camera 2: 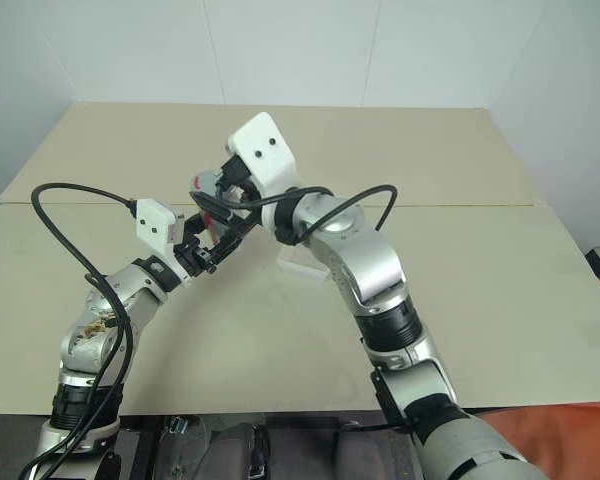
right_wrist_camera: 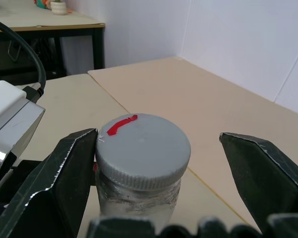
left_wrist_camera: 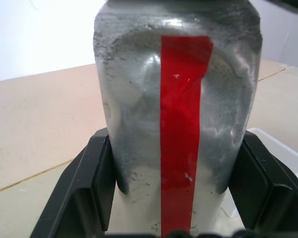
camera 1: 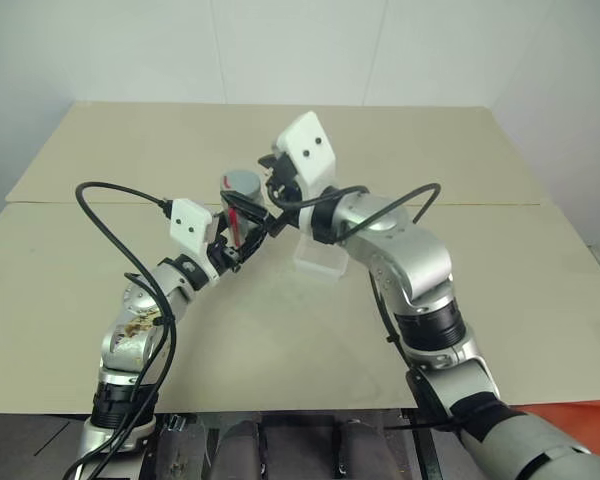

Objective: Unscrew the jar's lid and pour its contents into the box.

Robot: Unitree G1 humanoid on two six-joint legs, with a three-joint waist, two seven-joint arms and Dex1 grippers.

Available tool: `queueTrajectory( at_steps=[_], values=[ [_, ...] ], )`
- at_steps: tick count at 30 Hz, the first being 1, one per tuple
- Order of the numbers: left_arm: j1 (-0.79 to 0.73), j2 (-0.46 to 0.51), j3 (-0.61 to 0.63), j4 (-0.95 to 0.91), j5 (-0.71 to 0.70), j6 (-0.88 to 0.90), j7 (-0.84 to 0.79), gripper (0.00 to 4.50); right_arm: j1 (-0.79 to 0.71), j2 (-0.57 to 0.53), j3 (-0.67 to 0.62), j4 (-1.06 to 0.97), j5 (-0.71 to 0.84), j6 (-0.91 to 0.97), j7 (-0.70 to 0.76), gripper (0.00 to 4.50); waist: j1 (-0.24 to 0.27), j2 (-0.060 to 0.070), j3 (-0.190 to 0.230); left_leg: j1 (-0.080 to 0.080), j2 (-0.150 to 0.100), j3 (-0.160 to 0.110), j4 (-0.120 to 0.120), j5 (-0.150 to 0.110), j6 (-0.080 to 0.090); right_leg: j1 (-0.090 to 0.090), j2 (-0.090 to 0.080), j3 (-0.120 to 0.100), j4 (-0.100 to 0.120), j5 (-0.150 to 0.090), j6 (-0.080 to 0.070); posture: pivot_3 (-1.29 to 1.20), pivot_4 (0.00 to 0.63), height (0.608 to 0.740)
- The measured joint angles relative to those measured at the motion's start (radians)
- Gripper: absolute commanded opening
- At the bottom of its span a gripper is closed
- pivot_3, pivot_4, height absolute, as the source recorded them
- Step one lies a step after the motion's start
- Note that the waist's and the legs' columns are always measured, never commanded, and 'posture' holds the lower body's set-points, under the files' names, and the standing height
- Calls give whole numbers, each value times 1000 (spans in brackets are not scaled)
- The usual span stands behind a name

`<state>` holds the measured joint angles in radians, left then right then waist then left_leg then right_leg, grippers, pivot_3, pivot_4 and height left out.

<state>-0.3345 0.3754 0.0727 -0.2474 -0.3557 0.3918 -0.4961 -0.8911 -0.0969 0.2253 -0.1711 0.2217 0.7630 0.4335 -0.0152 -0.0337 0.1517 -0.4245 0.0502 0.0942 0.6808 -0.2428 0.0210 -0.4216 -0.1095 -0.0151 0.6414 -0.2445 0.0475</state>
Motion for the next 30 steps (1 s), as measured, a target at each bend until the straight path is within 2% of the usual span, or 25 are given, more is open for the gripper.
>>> queueTrajectory(
  at_steps=[30],
  values=[
    [15, 8, 12, -1, 0, 4, 6, 2776, 56, -76, -8, -78, 39, 17, 8, 4461, 1, 0, 0, 0, 0, 0, 0, 0, 0, 0, 0, 0, 0, 0, 0, 0, 150, 740]
  ],
)
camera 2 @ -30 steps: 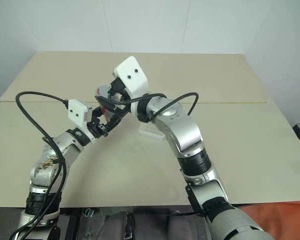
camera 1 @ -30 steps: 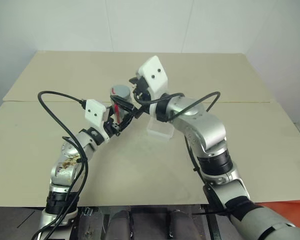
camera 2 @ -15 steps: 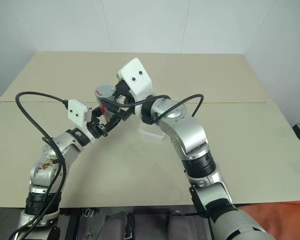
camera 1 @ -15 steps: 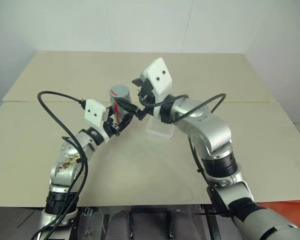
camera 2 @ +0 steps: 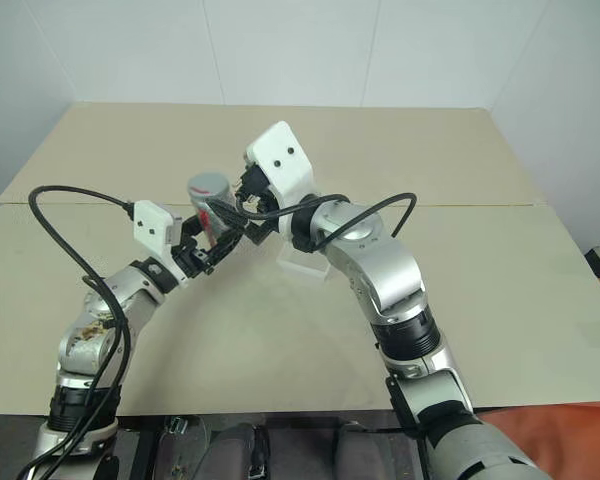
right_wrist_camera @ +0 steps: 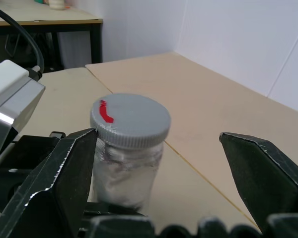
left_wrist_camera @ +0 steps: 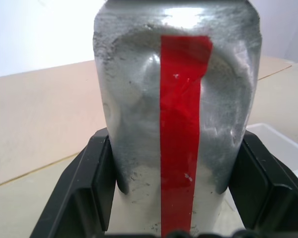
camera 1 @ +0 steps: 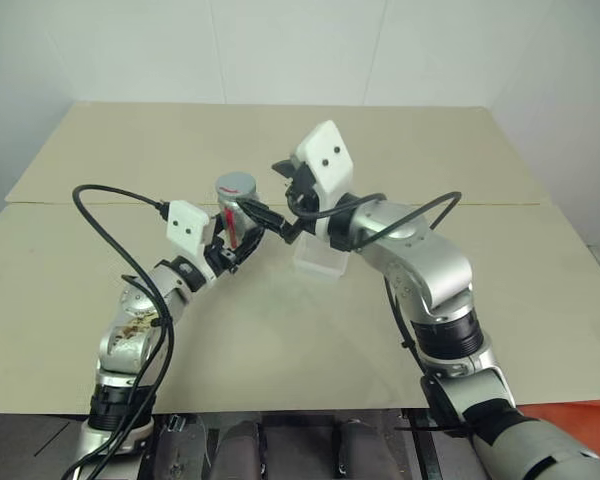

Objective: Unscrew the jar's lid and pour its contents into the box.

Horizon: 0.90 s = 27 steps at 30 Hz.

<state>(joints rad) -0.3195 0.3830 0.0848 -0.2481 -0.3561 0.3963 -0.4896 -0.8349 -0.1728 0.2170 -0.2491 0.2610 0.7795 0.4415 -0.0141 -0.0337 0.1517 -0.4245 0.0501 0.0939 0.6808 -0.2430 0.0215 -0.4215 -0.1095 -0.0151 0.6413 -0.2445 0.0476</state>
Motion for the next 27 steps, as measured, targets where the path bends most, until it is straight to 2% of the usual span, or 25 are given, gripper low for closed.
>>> queueTrajectory(
  at_steps=[13, 27],
  values=[
    [0, 1, 0, -2, 0, 0, -5, 2776, 28, -28, -31, -39, 68, 10, 68, 4461, 0, 0, 0, 0, 0, -1, 0, -1, 1, 0, 0, 0, 0, 0, 0, 0, 150, 740],
    [8, -2, -23, -22, 0, -8, -33, 2776, -43, 49, -28, 89, 75, -17, 82, 4461, 0, 0, 0, 0, 0, 0, 0, -1, 1, 0, 0, 0, 0, 0, 0, 0, 150, 740]
  ],
)
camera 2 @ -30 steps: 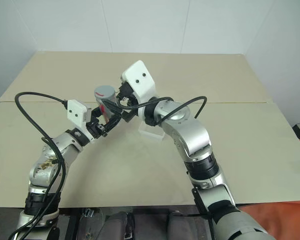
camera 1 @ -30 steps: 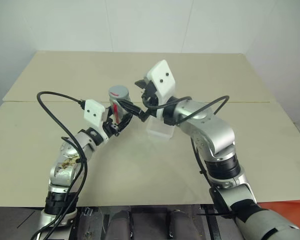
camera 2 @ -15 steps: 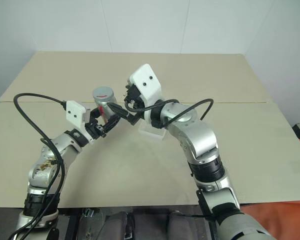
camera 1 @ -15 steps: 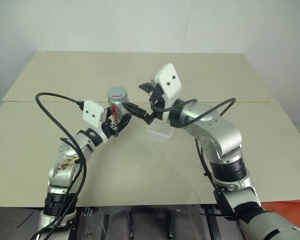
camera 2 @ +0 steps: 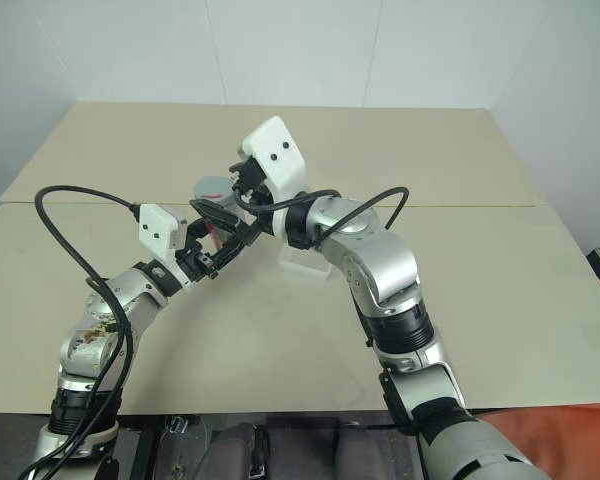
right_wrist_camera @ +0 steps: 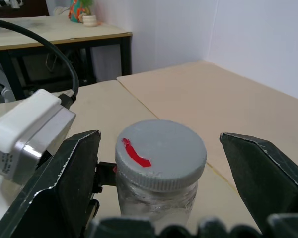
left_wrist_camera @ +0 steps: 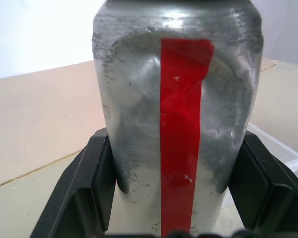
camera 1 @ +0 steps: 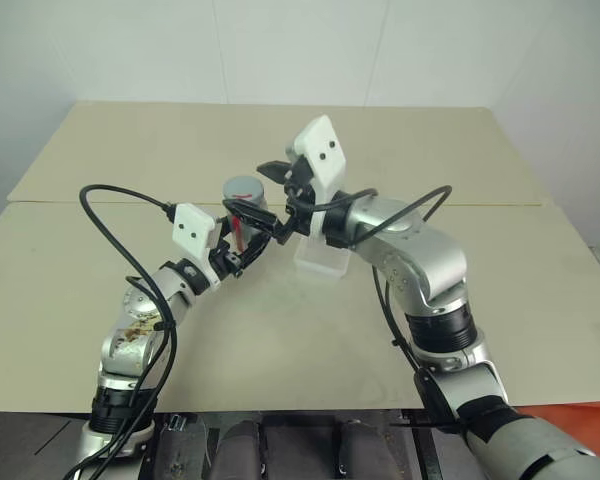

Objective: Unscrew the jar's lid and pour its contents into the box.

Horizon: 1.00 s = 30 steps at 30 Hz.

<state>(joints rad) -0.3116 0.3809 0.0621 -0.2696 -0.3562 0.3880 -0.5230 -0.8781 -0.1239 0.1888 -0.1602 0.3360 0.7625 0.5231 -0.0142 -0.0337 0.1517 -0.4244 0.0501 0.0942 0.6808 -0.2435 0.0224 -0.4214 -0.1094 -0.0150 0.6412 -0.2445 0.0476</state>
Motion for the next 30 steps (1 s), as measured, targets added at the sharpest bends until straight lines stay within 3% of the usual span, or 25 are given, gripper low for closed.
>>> queueTrajectory(
  at_steps=[8, 11, 14, 15, 30],
  values=[
    [8, 0, 0, -4, 0, -5, 0, 2776, -13, 28, 10, 53, -9, -31, 3, 4461, 0, 0, 0, 0, 0, 0, 0, 0, -1, 0, 0, 0, 0, 0, 0, 0, 150, 740],
    [9, 1, 0, -8, 0, -5, 1, 2776, -19, 31, 16, 65, -9, -33, 8, 3910, 0, 0, 0, 0, 0, 0, 0, 0, 0, 0, 0, 0, 0, 0, 0, 0, 150, 740],
    [9, 0, 0, -17, 0, -5, 3, 2776, -28, 33, 17, 73, -10, -33, 8, 2881, 0, 0, 0, 0, 0, 0, 0, 0, -1, 0, 0, 0, 0, 0, 0, 0, 150, 740],
    [9, 1, 1, -18, 0, -5, 5, 2776, -28, 35, 18, 73, -10, -33, 8, 2780, 0, 0, 0, 0, 0, 0, 0, 0, -1, 0, 0, 0, 0, 0, 0, 0, 150, 740],
    [42, 1, 0, -21, -1, -32, 1, 2776, -31, 27, 20, 75, 9, -9, 7, 2780, 0, 0, 0, 0, 0, 0, 0, 0, -1, 0, 0, 0, 0, 0, 0, 0, 150, 740]
  ],
)
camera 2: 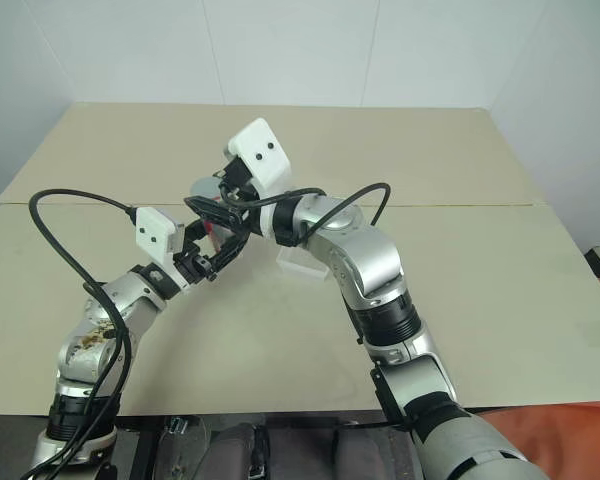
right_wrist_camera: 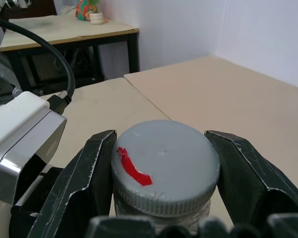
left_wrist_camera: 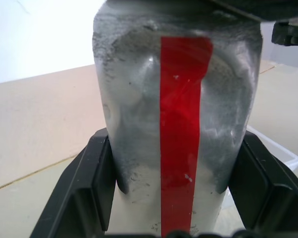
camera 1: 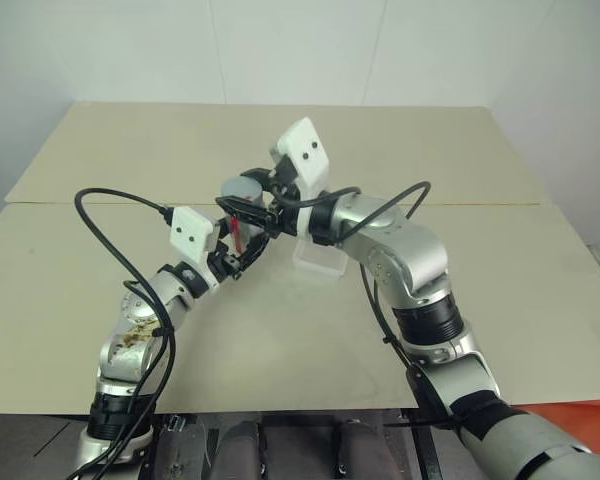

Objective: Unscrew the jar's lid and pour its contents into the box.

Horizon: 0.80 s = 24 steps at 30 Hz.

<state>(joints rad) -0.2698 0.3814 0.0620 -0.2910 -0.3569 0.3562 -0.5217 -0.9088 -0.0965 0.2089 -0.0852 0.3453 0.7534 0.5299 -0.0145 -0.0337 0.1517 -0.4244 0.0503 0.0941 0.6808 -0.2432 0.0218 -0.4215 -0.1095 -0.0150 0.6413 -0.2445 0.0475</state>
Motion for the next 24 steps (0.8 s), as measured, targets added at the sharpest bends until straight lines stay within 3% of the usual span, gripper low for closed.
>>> queueTrajectory(
  at_steps=[5, 11, 17, 20, 24],
  values=[
    [1, 12, -1, 17, -16, -33, -60, 2776, -11, -40, -26, -24, 79, 62, 20, 2780, 1, 0, 0, 0, 0, 0, 0, 0, 1, 0, 0, 0, 0, 0, 0, 0, 150, 740],
    [10, 66, -20, 130, -44, -32, -214, 2776, -27, -154, -187, -139, 158, 83, 36, 2780, 2, 0, 0, 0, 0, 1, 0, -1, 2, 0, 0, -1, -1, 0, 0, 0, 150, 740],
    [-48, 84, -20, 183, -53, -73, -299, 2776, 16, -213, -195, -196, 200, 121, 30, 2780, -1, 0, 0, 0, 0, 2, 0, -1, 2, 0, 0, 0, -1, 0, 0, 0, 150, 740],
    [-55, 97, -15, 210, -52, -86, -312, 2776, 66, -260, -208, -204, 184, 121, 6, 2780, 1, 0, 0, 0, 0, 2, 0, -1, 2, 0, 0, 0, -1, 0, 0, 0, 150, 740],
    [-114, 131, 6, 240, -51, -100, -331, 2776, 241, -327, -229, -233, 100, 109, -77, 2780, 13, -1, 0, -1, -1, 2, 0, -1, 2, 1, -1, 0, -1, 0, 0, 0, 150, 740]
  ],
)
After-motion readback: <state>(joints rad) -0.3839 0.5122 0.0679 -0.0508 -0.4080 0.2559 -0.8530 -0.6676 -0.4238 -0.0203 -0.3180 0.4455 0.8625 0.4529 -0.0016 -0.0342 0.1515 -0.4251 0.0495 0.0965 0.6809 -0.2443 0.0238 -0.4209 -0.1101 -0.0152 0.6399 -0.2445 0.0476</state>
